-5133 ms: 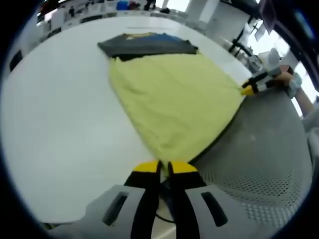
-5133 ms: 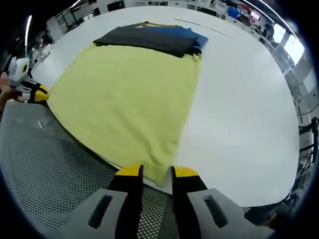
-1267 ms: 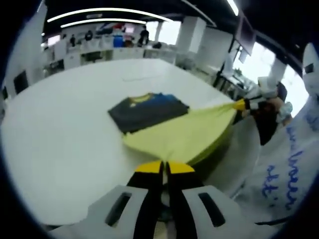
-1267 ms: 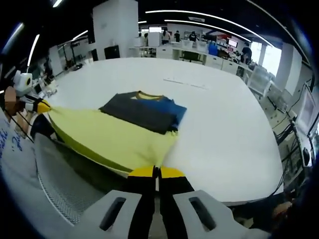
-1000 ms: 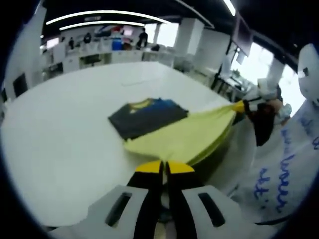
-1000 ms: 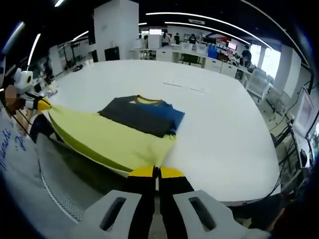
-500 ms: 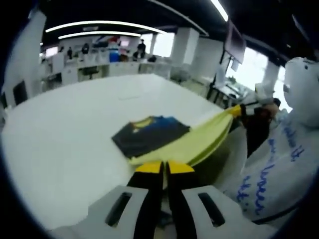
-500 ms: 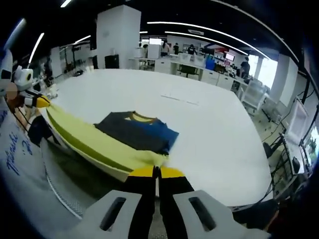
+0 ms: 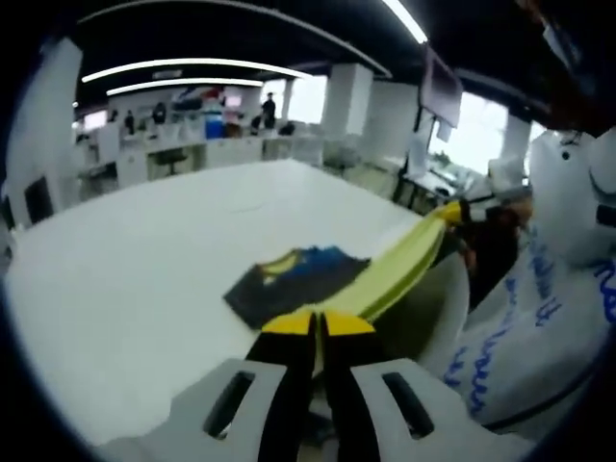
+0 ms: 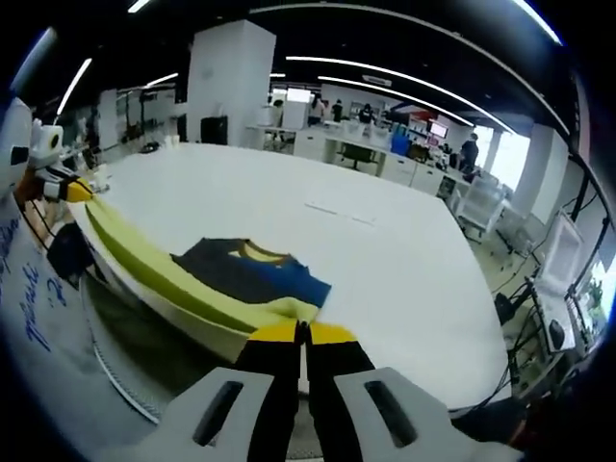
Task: Fold the garment on the visible template until the final outline fits inside the template.
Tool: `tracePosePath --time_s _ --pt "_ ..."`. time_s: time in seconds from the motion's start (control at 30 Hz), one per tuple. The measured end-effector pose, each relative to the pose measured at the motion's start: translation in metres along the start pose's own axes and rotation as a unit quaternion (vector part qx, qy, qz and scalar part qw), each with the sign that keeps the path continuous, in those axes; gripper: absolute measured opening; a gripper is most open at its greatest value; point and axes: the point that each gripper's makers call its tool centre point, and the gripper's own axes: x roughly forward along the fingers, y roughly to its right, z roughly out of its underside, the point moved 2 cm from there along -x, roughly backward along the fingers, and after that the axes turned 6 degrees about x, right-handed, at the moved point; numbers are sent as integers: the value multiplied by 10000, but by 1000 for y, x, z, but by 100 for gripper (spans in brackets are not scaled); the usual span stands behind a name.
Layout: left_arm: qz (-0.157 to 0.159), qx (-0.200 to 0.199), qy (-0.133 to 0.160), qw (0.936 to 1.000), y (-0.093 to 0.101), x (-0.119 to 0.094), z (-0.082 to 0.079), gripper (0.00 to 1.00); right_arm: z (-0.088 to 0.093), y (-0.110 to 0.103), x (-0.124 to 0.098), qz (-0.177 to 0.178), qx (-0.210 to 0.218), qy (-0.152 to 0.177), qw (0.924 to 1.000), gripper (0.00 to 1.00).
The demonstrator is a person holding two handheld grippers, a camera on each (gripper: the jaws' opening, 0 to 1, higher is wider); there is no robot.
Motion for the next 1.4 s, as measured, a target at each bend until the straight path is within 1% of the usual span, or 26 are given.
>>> tracePosePath --time_s 0.17,0.33,0.43,0.5,0.57,0.73,0.83,0.93,1.0,1.07,1.23,1.4 --pt "28 25 72 10000 2 -3 -3 0 -4 -1 -4 32 -57 55 10000 2" --pt "33 64 49 10000 4 -3 -3 0 -4 1 -7 58 -80 97 9999 2" --pt "64 35 99 9999 5 -3 -3 0 0 4 -4 60 -32 62 10000 2" --pt "59 32 67 10000 4 0 -1 0 4 3 -1 45 -44 4 10000 2" --pt "45 63 -27 10000 4 3 3 0 6 2 0 32 -85 -43 9999 2" --pt "62 -3 -46 10000 4 4 8 0 10 3 1 24 -25 -45 10000 2" --pt "76 -79 -93 9999 3 8 14 0 15 3 5 3 43 -25 10000 2" --pt "87 -96 -163 9998 4 13 20 0 21 1 11 -2 21 -139 9999 2" --pt "156 -141 -128 9997 5 15 19 0 22 2 16 -7 41 -159 9999 2" --pt "158 -180 -101 9997 3 19 19 0 23 2 20 -17 64 -169 9998 2" --pt "71 -227 -77 9997 -7 23 20 0 26 4 30 -61 131 -190 9997 2" --pt "31 -166 -59 9998 -11 29 21 0 28 8 38 -80 232 -166 9996 2"
